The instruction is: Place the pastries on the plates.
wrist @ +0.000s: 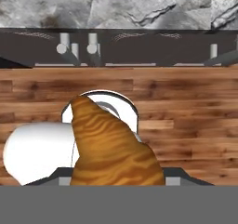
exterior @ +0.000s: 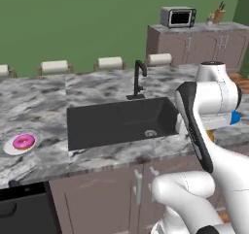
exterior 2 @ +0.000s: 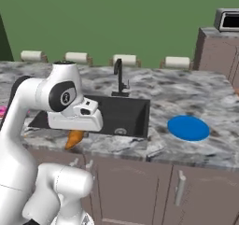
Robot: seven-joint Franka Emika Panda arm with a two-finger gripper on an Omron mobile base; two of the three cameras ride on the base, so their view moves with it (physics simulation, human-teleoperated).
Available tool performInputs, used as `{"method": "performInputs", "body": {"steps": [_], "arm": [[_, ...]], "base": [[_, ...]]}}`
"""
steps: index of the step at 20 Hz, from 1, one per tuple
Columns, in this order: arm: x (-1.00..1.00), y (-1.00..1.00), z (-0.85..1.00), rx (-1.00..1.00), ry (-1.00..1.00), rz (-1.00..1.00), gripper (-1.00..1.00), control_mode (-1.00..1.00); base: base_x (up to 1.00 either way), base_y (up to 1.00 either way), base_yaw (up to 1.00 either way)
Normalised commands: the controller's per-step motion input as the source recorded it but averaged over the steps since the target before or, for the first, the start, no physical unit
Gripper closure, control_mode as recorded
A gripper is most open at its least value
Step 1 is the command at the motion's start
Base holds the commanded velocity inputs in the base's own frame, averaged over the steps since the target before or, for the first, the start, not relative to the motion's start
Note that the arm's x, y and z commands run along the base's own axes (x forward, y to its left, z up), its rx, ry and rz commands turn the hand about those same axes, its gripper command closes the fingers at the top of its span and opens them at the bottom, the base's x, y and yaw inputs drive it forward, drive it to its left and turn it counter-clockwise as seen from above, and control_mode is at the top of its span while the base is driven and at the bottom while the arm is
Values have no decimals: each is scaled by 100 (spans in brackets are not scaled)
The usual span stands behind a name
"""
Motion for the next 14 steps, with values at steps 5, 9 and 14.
{"method": "performInputs", "body": {"steps": [5, 9, 14], "arm": [[0, 0, 0, 0, 0, 0, 100, 100], [0, 0, 0, 0, 0, 0, 100, 100], [0, 0, 0, 0, 0, 0, 100, 100]], "base": [[30, -100, 0], [55, -100, 0], [67, -96, 0]]}}
